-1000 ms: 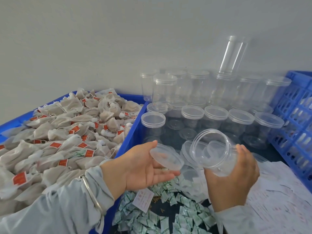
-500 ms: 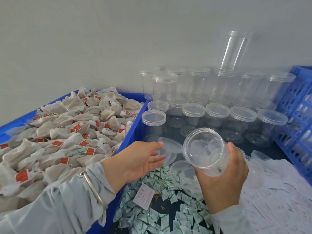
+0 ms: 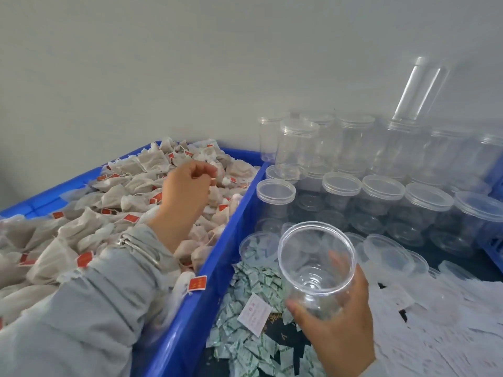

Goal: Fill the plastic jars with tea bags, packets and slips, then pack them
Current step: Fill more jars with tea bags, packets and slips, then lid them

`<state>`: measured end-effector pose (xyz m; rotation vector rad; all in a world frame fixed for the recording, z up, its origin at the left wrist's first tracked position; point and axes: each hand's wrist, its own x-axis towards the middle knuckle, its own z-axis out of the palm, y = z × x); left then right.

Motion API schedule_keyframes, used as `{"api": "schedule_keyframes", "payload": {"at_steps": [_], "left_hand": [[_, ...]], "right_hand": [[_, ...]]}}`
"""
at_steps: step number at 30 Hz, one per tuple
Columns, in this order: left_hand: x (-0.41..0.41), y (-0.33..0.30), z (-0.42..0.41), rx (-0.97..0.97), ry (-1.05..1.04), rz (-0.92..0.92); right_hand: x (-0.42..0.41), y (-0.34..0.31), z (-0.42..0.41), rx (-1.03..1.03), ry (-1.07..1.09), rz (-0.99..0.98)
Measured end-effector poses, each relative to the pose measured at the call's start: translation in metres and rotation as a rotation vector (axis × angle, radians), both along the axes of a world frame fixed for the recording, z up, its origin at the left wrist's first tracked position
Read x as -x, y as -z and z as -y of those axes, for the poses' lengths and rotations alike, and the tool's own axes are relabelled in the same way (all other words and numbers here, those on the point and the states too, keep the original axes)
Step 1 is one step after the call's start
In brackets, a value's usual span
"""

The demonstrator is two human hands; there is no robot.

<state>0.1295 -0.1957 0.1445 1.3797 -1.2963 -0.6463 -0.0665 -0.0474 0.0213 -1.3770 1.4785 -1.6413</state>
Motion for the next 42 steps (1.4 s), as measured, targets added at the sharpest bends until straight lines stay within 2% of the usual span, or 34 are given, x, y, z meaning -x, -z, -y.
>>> {"api": "schedule_keyframes", "payload": {"at_steps": [5,9,11,16,19,25,28,30,31,35,38,39,42], "left_hand": [[-0.029,0.017,0.027,-0.130,-0.010,0.414],[-0.034,0.032,0.030,-0.312,0.162,0.893],[-0.035,0.036,0.026,-0.383,0.249,1.033],[-0.040,0.038,0.021,-0.429,0.264,1.174],[-0.041,0.034,0.021,-0.430,0.263,1.225],[-0.040,0.031,0.019,-0.362,0.258,1.352],[-0.040,0.031,0.018,-0.245,0.203,1.403],[-0.039,0.027,0.019,-0.162,0.156,1.330],[-0.039,0.024,0.020,-0.147,0.134,1.215],[-0.027,0.004,0.014,-0.170,0.135,0.526],[-0.016,-0.009,-0.003,-0.278,0.403,-0.085],[-0.012,-0.012,-0.009,-0.299,0.524,-0.228],[-0.001,-0.019,-0.025,-0.288,0.762,-0.333]], "right_hand": [[-0.018,-0.004,-0.009,-0.089,-0.113,-0.079],[-0.035,-0.005,-0.017,-0.118,-0.194,0.020],[-0.039,-0.001,-0.018,-0.114,-0.230,0.084],[-0.036,0.000,-0.012,-0.172,-0.334,0.199],[-0.030,0.006,-0.009,-0.203,-0.321,0.215],[-0.021,0.015,-0.005,-0.236,-0.326,0.194],[-0.023,0.018,-0.005,-0.242,-0.332,0.181],[-0.024,0.020,-0.006,-0.231,-0.330,0.155],[-0.025,0.020,-0.006,-0.223,-0.332,0.145],[-0.027,0.019,-0.007,-0.198,-0.331,0.117],[-0.027,0.018,-0.007,-0.164,-0.318,0.106],[-0.027,0.017,-0.006,-0.148,-0.313,0.109],[-0.027,0.016,-0.004,-0.111,-0.295,0.130]]}}
